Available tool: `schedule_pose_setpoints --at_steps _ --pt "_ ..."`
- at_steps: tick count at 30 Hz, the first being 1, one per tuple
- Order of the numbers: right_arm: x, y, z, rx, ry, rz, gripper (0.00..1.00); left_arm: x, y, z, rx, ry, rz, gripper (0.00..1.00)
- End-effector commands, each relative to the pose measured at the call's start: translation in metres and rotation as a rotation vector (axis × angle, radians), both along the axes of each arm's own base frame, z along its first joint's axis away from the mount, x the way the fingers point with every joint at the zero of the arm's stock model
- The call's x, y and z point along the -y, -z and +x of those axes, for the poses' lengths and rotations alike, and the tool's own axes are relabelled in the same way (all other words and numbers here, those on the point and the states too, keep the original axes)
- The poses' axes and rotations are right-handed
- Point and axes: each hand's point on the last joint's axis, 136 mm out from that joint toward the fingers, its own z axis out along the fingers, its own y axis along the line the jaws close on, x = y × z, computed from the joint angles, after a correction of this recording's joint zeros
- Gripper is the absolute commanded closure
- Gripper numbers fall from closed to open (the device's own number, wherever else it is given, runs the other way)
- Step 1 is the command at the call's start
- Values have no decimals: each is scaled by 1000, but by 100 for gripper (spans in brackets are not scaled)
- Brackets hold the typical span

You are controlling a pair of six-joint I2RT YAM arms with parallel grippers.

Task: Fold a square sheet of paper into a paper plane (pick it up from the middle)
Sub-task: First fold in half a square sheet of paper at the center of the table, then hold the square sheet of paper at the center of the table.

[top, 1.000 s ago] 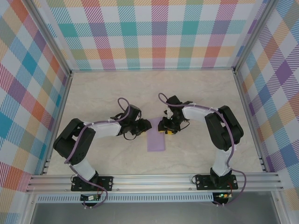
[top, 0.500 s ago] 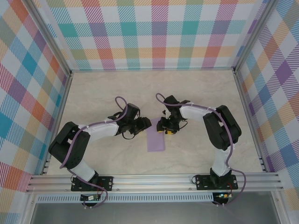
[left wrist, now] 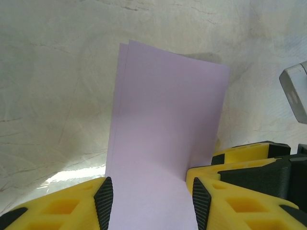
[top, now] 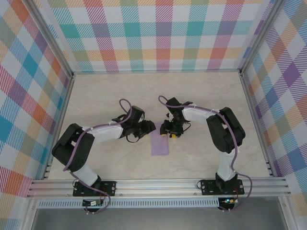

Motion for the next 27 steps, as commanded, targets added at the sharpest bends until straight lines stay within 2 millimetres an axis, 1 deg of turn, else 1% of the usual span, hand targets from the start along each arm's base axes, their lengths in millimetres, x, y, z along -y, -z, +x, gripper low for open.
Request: schedule_pose_setpoints --at_steps 1,8,12,16,20,27 --pt "41 71 -17 -55 -1 -233 46 4 -3 5 -1 5 -24 52" --pt "45 76 -18 -51 -24 -249 46 7 1 2 -14 14 -45 57" --pt "46 77 -19 -41 -60 -253 46 5 1 2 -10 10 -38 58" --pt "48 79 -18 -32 -84 -265 46 0 1 4 -2 -13 -15 59" --pt "49 83 -18 -30 -95 -278 46 -12 1 4 1 -55 29 59" --pt "50 89 -19 -43 -85 -290 47 -22 -2 4 3 -96 53 59"
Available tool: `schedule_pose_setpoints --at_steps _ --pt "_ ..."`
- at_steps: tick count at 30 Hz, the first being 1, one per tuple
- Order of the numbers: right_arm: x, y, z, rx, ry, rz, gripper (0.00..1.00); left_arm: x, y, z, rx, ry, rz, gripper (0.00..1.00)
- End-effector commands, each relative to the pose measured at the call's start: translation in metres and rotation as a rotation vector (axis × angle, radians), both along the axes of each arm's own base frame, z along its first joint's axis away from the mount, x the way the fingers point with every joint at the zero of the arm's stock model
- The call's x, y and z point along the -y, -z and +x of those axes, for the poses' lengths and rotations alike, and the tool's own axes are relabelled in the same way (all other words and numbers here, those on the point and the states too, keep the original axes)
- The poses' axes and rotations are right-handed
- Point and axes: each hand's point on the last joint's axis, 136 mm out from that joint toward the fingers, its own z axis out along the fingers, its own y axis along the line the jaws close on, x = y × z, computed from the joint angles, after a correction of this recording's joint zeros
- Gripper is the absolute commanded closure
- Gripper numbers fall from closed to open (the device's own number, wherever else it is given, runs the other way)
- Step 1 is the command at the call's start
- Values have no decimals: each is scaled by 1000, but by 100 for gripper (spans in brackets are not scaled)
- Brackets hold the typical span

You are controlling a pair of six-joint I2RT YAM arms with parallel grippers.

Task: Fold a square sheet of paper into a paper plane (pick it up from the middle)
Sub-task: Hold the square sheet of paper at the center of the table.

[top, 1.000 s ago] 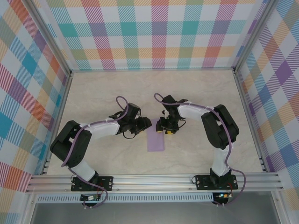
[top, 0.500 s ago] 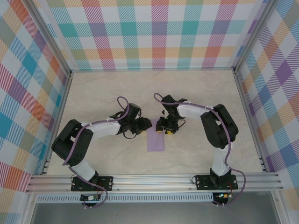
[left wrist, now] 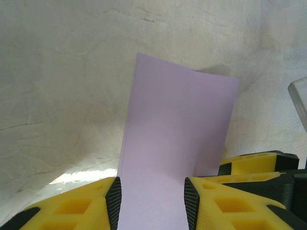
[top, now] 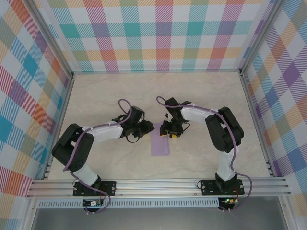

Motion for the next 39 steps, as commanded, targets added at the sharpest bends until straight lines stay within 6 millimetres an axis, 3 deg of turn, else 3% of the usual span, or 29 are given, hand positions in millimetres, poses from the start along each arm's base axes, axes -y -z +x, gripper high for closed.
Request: schedule_pose_setpoints --at_steps 1,9,19,33,39 --pt "47 83 -16 -41 -31 -255 47 -16 -4 0 -1 -53 26 59" --pt "46 87 -16 -58 -9 -265 47 -23 -6 1 17 -93 23 59" --pt "45 89 -16 -71 -2 -269 46 0 -7 -1 8 -16 -78 61" --pt "48 94 -17 -79 -12 -283 45 27 2 -5 -40 93 -142 83" --pt "48 96 -18 -81 -18 -286 45 29 12 -8 -69 107 -119 87"
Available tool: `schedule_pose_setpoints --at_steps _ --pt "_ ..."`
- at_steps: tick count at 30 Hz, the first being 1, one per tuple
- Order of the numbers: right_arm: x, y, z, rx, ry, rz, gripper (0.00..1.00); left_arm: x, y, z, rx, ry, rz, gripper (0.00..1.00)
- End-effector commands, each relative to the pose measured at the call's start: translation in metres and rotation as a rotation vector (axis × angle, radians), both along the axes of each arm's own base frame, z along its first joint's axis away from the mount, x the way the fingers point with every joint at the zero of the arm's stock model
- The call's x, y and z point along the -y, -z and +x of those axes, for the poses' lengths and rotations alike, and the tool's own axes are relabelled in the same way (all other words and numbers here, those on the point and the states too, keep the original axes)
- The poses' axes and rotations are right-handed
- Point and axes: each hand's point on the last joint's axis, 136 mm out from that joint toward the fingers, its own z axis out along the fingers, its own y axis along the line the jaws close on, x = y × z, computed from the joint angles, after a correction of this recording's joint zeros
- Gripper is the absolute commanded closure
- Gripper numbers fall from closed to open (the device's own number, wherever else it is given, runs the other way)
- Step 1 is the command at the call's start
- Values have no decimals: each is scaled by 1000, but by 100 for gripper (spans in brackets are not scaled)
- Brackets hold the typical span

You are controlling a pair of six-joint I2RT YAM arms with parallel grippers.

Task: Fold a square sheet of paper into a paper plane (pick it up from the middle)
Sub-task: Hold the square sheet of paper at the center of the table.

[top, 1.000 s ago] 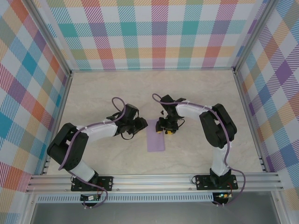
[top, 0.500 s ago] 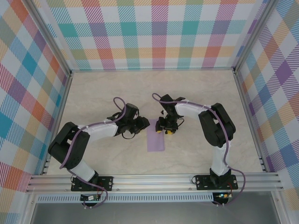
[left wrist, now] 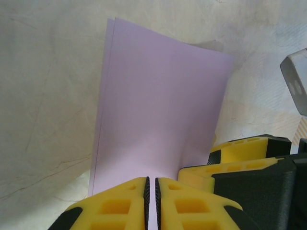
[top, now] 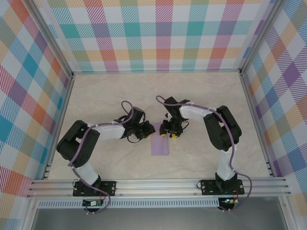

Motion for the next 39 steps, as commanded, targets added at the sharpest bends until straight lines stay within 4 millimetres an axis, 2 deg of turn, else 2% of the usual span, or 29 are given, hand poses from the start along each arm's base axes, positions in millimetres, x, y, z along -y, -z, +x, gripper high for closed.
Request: schedule_pose_setpoints --at_steps 1,39 --pt "49 94 -18 -39 -46 -256 45 6 2 -1 -10 35 -2 87" --pt "51 106 -17 -46 -85 -277 43 6 15 -7 -44 58 28 89"
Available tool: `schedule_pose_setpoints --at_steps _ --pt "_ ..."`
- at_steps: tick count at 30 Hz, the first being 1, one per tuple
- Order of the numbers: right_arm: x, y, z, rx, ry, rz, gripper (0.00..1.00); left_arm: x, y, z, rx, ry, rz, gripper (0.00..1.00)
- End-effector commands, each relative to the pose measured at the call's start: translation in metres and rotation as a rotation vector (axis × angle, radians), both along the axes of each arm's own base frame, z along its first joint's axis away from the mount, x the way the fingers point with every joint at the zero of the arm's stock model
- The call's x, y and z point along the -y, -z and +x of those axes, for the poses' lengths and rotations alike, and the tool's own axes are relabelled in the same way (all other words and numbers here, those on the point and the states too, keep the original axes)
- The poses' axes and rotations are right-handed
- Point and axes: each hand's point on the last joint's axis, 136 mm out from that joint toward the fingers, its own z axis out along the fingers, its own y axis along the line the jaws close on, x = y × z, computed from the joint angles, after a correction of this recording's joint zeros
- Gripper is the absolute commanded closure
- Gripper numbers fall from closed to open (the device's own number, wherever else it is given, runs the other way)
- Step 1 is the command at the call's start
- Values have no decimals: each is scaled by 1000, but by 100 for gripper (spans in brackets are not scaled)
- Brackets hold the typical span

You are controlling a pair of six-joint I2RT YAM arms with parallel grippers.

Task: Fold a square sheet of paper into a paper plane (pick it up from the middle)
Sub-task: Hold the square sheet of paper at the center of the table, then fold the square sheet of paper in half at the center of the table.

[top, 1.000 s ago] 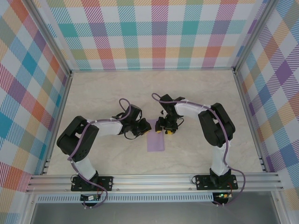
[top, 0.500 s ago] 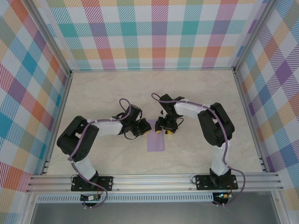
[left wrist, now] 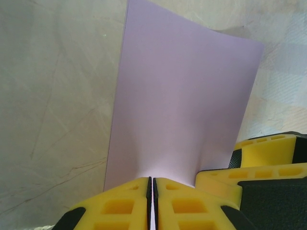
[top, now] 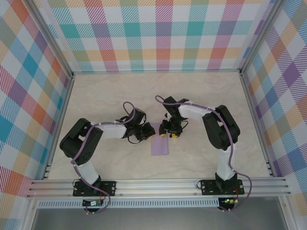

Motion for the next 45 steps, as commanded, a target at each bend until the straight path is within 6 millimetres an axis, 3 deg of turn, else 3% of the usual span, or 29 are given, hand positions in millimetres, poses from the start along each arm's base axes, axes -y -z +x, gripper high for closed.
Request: schedule_pose_setpoints --at_steps 1,12,16,19,26,29,31,34,39,41,45 --pt "52 106 -18 -28 -79 -265 43 5 3 -2 -17 30 11 89" --pt "51 104 -17 -27 -80 -261 43 -6 20 -13 -78 35 88 89" --pt "44 90 -15 -11 -76 -227 43 -14 33 -22 -122 33 130 90" --pt "31 61 -8 27 -65 -150 43 -20 41 -28 -147 30 157 90" --pt "15 -43 17 224 -2 -14 39 -31 54 -38 -179 30 207 91" --pt "9 -70 19 273 19 53 39 -33 58 -39 -185 33 218 92" --pt "1 -80 19 284 25 110 46 -32 58 -39 -186 33 217 92" --pt "-21 -90 16 270 14 240 63 -33 60 -39 -189 29 224 93" --pt "-43 -76 15 200 -7 305 95 -35 62 -39 -196 28 234 97" --pt "-48 -67 14 181 -15 305 100 -35 63 -40 -200 30 238 99" --pt "-56 -56 13 150 -28 313 100 -35 65 -41 -212 33 249 100"
